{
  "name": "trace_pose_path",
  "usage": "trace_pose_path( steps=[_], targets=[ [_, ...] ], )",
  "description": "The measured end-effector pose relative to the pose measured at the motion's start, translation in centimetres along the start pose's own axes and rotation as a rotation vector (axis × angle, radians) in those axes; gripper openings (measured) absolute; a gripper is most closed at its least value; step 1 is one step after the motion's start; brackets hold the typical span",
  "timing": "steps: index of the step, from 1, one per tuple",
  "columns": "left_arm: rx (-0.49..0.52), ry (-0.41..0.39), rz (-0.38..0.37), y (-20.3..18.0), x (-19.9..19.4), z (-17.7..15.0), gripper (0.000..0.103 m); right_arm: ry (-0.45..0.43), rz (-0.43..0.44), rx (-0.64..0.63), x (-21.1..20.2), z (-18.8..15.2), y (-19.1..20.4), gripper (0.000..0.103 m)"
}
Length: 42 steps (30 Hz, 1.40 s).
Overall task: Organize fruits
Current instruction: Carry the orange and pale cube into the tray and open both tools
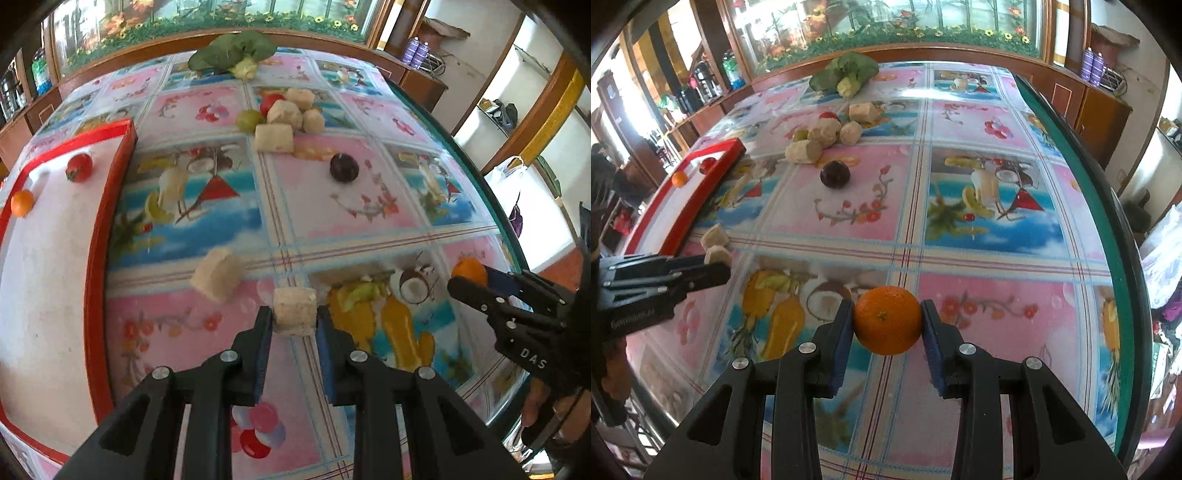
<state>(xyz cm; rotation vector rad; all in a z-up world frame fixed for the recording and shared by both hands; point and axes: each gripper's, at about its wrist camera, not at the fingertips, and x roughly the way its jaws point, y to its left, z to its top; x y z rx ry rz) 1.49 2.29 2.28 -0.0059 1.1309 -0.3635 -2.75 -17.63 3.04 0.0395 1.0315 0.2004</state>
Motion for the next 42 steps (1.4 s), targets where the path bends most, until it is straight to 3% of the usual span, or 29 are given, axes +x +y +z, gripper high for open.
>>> trace_pose_path(
  steps=[10, 23, 31, 42],
  targets=[
    [-0.047, -0.029, -0.033, 1.1, -1.7, -1.4, 0.026, -0.021, -0.011, -0.018, -1.1, -0.5, 1.6, 0.035],
    [-0.104, -0.096, -0.059, 3.2, -5.4, -2.4, 0.026, -0.044, 0.044, -0.078, -1.7, 1.2, 6.4, 0.035],
    [-0.170, -0.144, -0.029, 6.9, -7.5, -2.4, 0.026, -0.047, 0.120, -0.151, -1.2, 3.2, 11.3, 0.035],
    [-0.278, -0.163, 0.068, 13.8, -8.5, -3.1, 0.026, -0.020, 0.219, -0.282, 1.1, 5.4, 19.2, 0.035]
  ],
)
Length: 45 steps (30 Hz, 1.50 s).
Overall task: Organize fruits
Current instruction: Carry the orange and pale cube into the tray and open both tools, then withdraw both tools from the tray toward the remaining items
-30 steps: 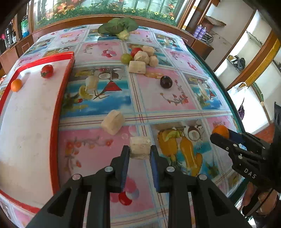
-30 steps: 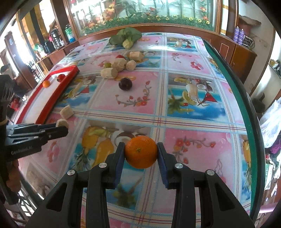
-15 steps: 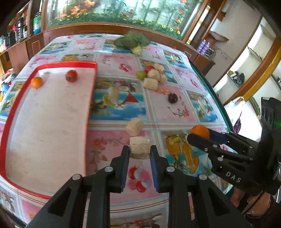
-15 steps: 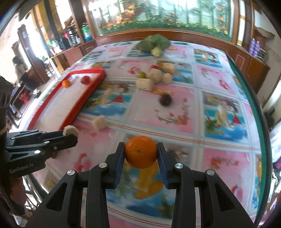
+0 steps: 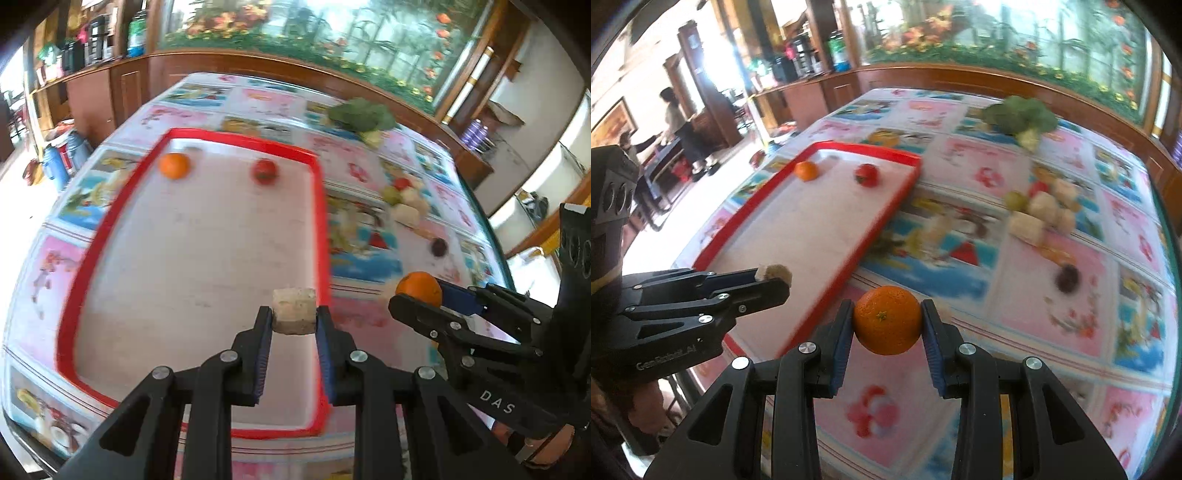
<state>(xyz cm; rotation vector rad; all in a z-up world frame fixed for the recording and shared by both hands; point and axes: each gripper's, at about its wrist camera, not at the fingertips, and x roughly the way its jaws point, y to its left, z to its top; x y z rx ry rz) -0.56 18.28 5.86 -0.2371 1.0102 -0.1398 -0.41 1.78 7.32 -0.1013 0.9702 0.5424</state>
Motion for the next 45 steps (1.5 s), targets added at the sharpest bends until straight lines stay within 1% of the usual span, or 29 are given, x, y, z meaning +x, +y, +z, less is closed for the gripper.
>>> trace_pose_path(
  steps=[6, 10, 13, 17, 19, 23, 33, 36, 38, 40, 42, 44, 45],
  targets=[
    [-0.047, 0.004, 0.058, 4.0, 1.0, 1.7, 0.026, 0.013, 0.042, -0.028, 2.9, 2.7, 2.4, 0.035],
    [-0.053, 0.013, 0.094, 5.9, 2.4, 3.3, 0.026, 0.006, 0.059, -0.022, 4.8, 5.0, 3.5, 0.035],
    [-0.048, 0.010, 0.123, 7.0, 3.5, 4.7, 0.026, 0.003, 0.056, -0.008, 7.0, 7.0, 4.0, 0.035],
    [-0.041, 0.009, 0.162, 8.2, 5.2, 6.4, 0.026, 0.016, 0.027, -0.011, 9.7, 8.6, 4.5, 0.035],
    [-0.050, 0.019, 0.177, 8.9, 5.9, 6.9, 0.026, 0.027, 0.021, -0.017, 10.8, 9.0, 4.6, 0.035],
    [-0.067, 0.029, 0.179, 10.0, 6.6, 7.5, 0.026, 0.049, -0.002, -0.021, 12.7, 9.3, 4.9, 0.035],
    [-0.048, 0.028, 0.203, 9.9, 7.0, 7.5, 0.028, 0.070, -0.006, -0.027, 14.2, 9.9, 5.1, 0.035],
    [-0.052, 0.032, 0.209, 9.7, 7.0, 7.6, 0.034, 0.077, -0.019, -0.037, 14.2, 10.0, 5.0, 0.039],
    [-0.059, 0.032, 0.225, 9.8, 7.0, 7.5, 0.044, 0.077, -0.022, -0.041, 14.1, 10.0, 5.0, 0.039],
    [-0.065, 0.025, 0.237, 9.8, 6.8, 7.5, 0.051, 0.078, -0.024, -0.044, 13.7, 9.8, 4.9, 0.039],
    [-0.067, 0.019, 0.242, 9.6, 6.6, 7.3, 0.054, 0.076, -0.031, -0.046, 13.3, 9.7, 4.7, 0.040],
    [-0.067, 0.017, 0.249, 9.4, 6.4, 7.1, 0.062, 0.078, -0.033, -0.049, 12.8, 9.5, 4.7, 0.040],
    [-0.070, 0.018, 0.252, 9.3, 6.3, 6.9, 0.064, 0.075, -0.033, -0.050, 12.5, 9.3, 4.7, 0.041]
  ],
)
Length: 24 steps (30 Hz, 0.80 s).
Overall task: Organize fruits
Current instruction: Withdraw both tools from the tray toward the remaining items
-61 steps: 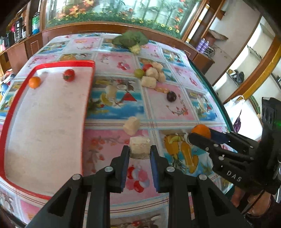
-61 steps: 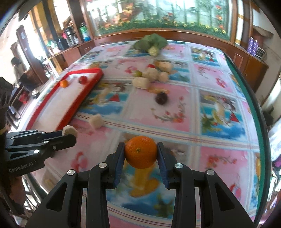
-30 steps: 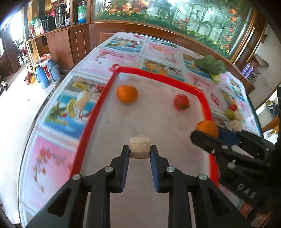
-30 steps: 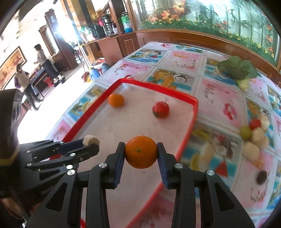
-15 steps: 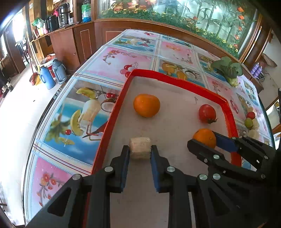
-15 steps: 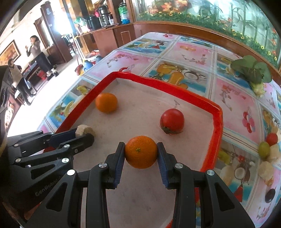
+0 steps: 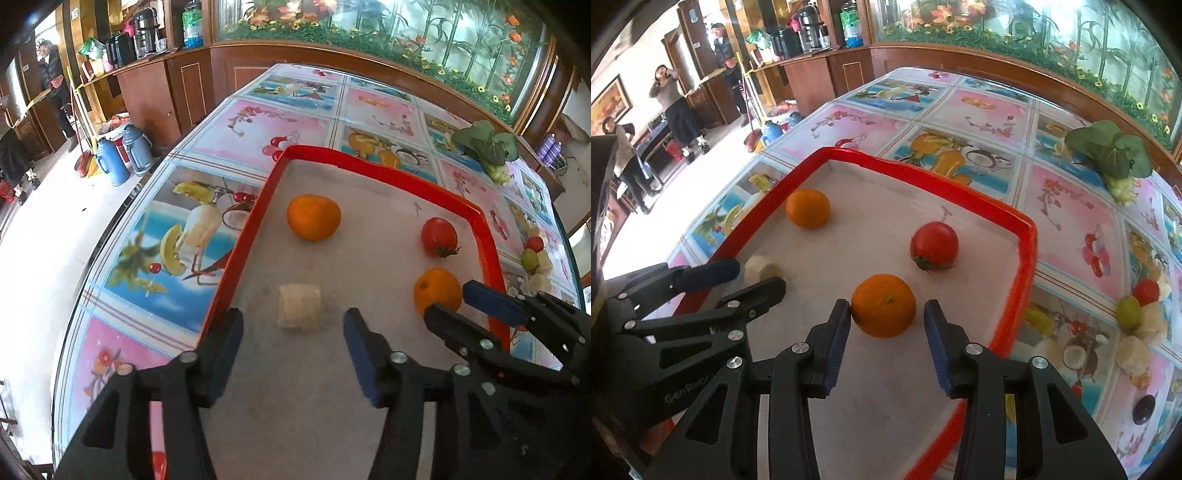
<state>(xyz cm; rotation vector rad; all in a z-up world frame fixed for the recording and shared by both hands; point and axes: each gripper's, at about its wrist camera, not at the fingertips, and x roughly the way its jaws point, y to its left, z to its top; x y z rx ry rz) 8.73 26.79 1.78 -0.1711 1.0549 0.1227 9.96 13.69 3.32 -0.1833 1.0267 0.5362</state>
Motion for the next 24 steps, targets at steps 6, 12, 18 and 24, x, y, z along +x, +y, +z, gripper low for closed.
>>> trace_pose_path(
  steps=[6, 12, 18, 24],
  targets=[
    [-0.002, 0.014, 0.020, -0.7, -1.3, -1.5, 0.069, -0.003, -0.003, -0.026, -1.9, -1.4, 0.2, 0.042],
    [0.025, -0.009, 0.039, -2.3, -3.5, -3.0, 0.074, -0.023, 0.031, -0.033, -4.8, -3.2, 0.0, 0.042],
    [0.035, -0.024, -0.017, -5.8, -5.8, -4.6, 0.074, -0.056, 0.058, -0.034, -8.3, -6.0, -1.4, 0.043],
    [0.097, -0.006, -0.060, -10.7, -6.7, -6.3, 0.075, -0.058, 0.070, 0.048, -10.9, -9.6, -5.2, 0.044]
  ],
)
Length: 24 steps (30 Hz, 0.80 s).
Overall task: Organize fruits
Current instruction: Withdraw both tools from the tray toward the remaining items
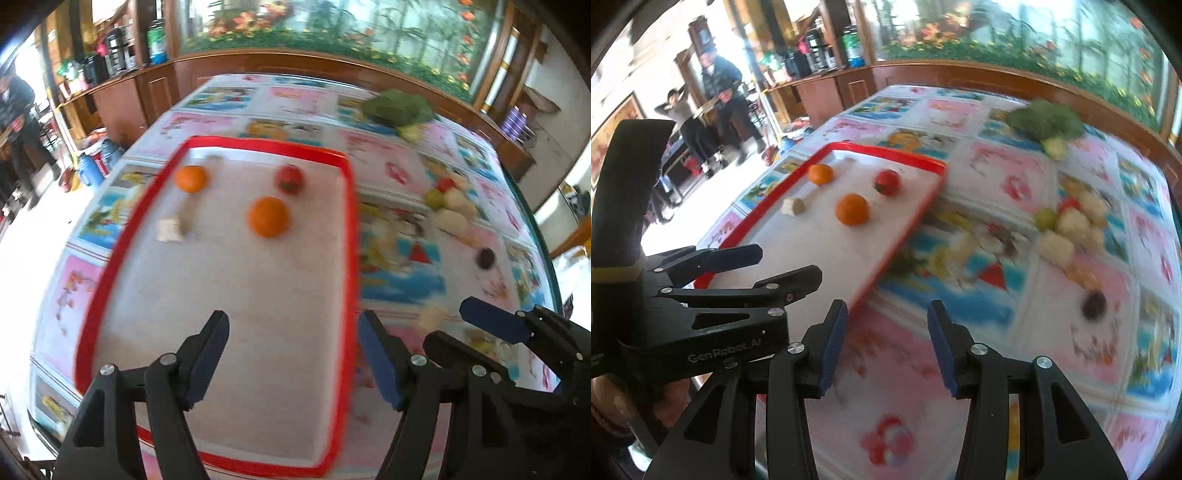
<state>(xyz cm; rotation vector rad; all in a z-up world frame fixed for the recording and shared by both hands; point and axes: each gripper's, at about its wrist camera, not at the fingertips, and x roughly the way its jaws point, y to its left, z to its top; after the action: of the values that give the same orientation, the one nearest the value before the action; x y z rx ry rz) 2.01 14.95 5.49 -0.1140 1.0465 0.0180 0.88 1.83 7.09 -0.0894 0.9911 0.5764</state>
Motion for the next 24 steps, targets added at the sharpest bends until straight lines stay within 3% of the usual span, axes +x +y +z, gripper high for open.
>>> trace_pose_path(
  steps=[5, 12, 17, 24],
  targets=[
    [0.061, 0.018, -0.021, -4.2, -0.1, -0.9, 0.075, 0.003, -0.031, 0.064, -1.7, -2.7, -3.7, 0.045],
    [0.104, 0.058, -0.049, -8.1, 0.9, -1.9, 0.075, -0.012, -0.108, 0.233, -3.6, -5.2, -12.4, 0.045],
    [0.104, 0.074, -0.041, -9.3, 1.6, -2.0, 0.075, -0.018, -0.139, 0.281, -2.8, -4.4, -16.7, 0.045],
    [0.092, 0.081, -0.023, -9.1, 1.6, -2.2, 0.075, -0.016, -0.112, 0.243, -0.1, -1.5, -17.5, 0.046]
  ],
)
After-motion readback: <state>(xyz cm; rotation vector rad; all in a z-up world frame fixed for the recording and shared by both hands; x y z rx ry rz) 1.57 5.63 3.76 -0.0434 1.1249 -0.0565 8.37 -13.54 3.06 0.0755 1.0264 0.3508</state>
